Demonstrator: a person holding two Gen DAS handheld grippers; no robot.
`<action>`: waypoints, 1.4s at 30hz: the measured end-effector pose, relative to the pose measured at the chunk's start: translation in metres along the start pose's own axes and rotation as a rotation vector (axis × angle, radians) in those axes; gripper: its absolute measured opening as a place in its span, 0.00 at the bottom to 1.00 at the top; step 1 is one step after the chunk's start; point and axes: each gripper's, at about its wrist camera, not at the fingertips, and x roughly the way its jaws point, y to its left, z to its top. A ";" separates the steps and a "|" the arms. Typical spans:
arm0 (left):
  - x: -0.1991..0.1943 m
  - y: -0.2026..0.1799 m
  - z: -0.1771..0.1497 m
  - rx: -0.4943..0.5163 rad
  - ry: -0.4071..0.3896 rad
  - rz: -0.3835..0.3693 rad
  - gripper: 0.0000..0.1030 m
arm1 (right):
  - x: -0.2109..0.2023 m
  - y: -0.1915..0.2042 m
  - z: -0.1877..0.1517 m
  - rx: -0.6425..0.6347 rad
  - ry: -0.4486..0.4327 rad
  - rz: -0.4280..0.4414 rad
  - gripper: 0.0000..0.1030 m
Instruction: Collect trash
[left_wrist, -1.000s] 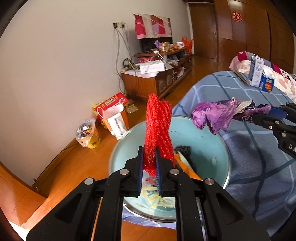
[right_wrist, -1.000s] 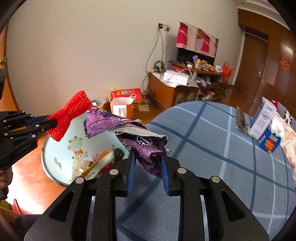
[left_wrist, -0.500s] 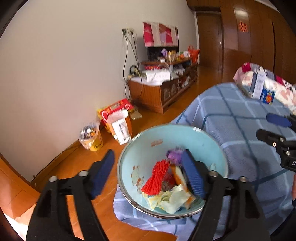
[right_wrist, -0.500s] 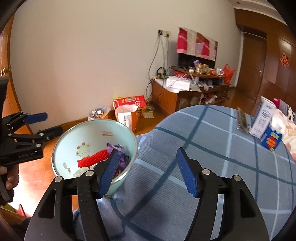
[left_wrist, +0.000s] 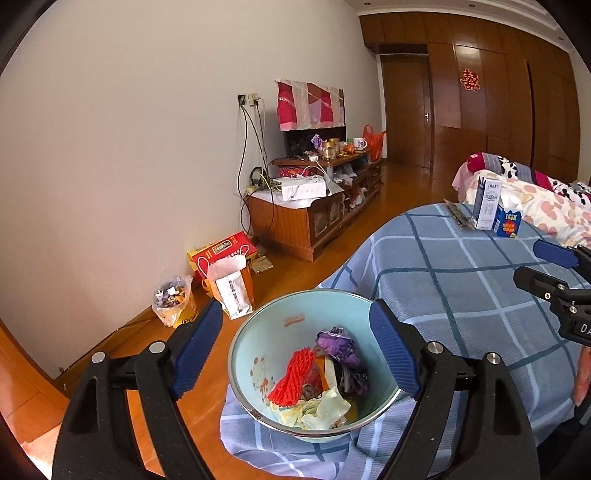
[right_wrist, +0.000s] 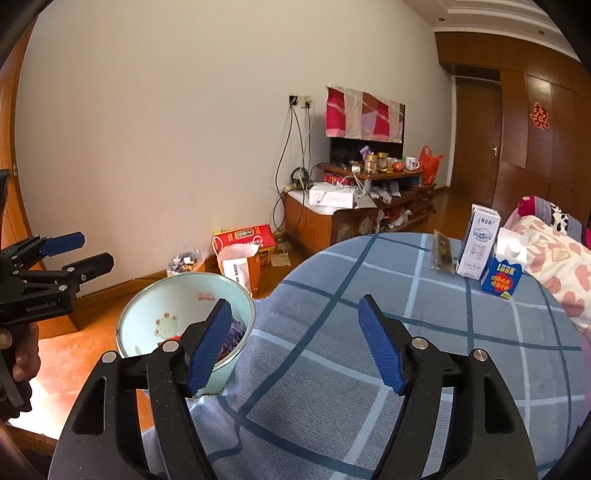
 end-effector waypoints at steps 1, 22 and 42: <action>-0.001 0.001 0.000 -0.001 0.000 0.000 0.79 | -0.002 -0.001 0.001 0.003 -0.002 0.003 0.69; -0.004 0.003 0.000 -0.011 -0.008 0.009 0.83 | -0.010 -0.003 0.001 0.015 -0.019 0.006 0.69; -0.001 0.002 0.000 -0.004 -0.004 0.016 0.85 | -0.012 0.003 0.001 0.010 -0.031 0.007 0.72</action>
